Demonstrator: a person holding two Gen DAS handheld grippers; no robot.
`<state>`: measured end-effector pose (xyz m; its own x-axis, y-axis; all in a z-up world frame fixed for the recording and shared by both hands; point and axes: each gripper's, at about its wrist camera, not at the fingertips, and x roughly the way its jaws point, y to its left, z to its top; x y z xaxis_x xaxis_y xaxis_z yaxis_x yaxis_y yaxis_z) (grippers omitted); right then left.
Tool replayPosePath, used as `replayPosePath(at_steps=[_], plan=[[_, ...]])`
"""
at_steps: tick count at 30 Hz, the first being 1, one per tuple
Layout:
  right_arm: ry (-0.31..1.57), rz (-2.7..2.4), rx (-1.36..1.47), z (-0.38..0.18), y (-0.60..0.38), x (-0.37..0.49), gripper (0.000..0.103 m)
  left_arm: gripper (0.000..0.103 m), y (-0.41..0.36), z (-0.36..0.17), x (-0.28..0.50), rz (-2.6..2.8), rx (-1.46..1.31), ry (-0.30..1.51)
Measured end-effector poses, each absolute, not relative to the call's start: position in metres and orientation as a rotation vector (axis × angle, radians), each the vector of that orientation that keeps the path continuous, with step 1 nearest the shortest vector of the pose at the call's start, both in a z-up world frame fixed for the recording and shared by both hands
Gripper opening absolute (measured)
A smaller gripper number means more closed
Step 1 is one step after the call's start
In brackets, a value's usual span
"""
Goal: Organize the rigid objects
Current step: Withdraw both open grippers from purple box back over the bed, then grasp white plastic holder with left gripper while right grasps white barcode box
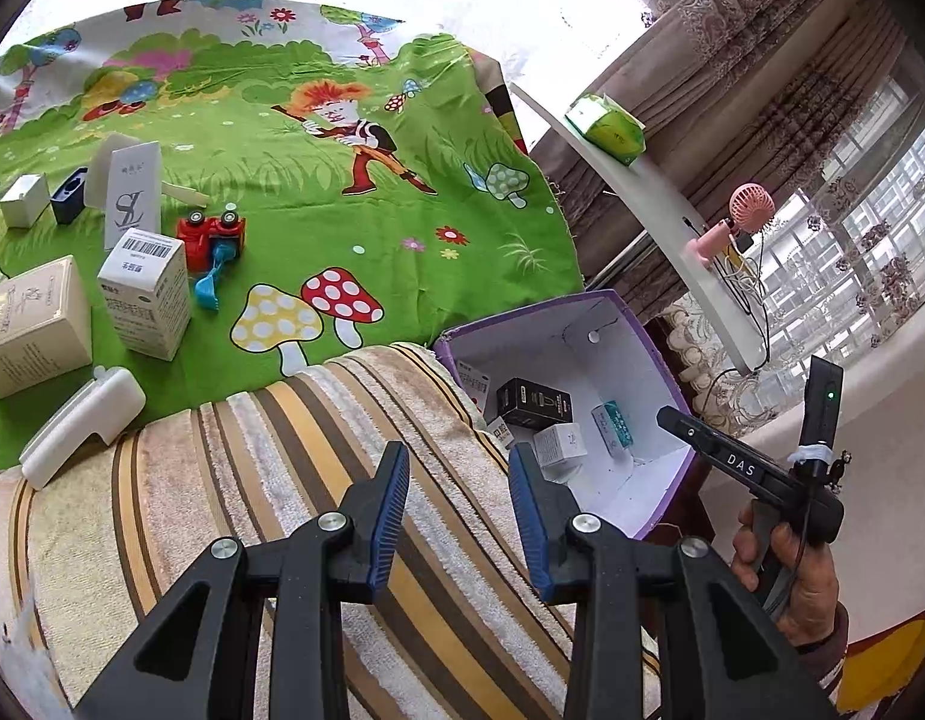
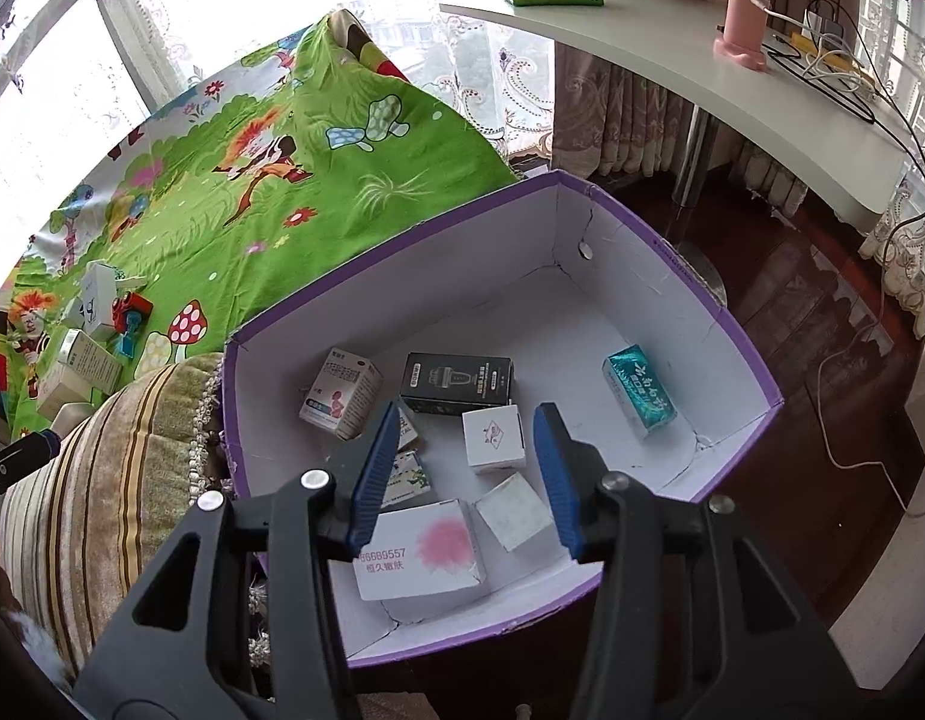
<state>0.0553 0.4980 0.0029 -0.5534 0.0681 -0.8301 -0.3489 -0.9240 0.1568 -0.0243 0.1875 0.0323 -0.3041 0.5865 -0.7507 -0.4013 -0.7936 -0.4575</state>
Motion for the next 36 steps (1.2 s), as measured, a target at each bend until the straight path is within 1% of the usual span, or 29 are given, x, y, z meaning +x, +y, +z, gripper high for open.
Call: replayPosePath(at_steps=[10, 14, 18, 21, 23, 27, 29, 30, 32, 36], plan=[[0.431, 2.588, -1.404, 0.000, 0.468, 0.043, 0.058, 0.037, 0.113, 0.030, -0.031, 2.241, -1.356, -0.404], [0.414, 2.607, -1.426, -0.001, 0.457, 0.039, 0.059, 0.045, 0.081, 0.027, -0.034, 2.293, -1.374, -0.453], [0.390, 2.624, -1.453, -0.002, 0.444, 0.034, 0.060, 0.046, 0.059, 0.024, -0.037, 2.325, -1.393, -0.466], [0.373, 2.642, -1.473, -0.003, 0.434, 0.030, 0.061, 0.049, 0.048, 0.022, -0.039, 2.344, -1.406, -0.447], [0.364, 2.650, -1.486, -0.003, 0.427, 0.027, 0.062, 0.054, 0.044, 0.020, -0.040, 2.344, -1.422, -0.419], [0.332, 2.671, -1.512, -0.003, 0.413, 0.021, 0.063, 0.057, 0.039, 0.017, -0.043, 2.336, -1.452, -0.342], [0.314, 2.682, -1.530, -0.004, 0.406, 0.018, 0.064, 0.064, 0.037, 0.016, -0.047, 2.333, -1.461, -0.305], [0.312, 2.689, -1.541, -0.004, 0.402, 0.016, 0.064, 0.066, 0.035, 0.016, -0.049, 2.336, -1.465, -0.275], [0.290, 2.701, -1.552, -0.003, 0.395, 0.013, 0.064, 0.074, 0.033, 0.016, -0.055, 2.315, -1.469, -0.223], [0.249, 2.728, -1.570, -0.001, 0.380, 0.005, 0.066, 0.079, 0.033, 0.008, -0.069, 2.215, -1.501, -0.153]])
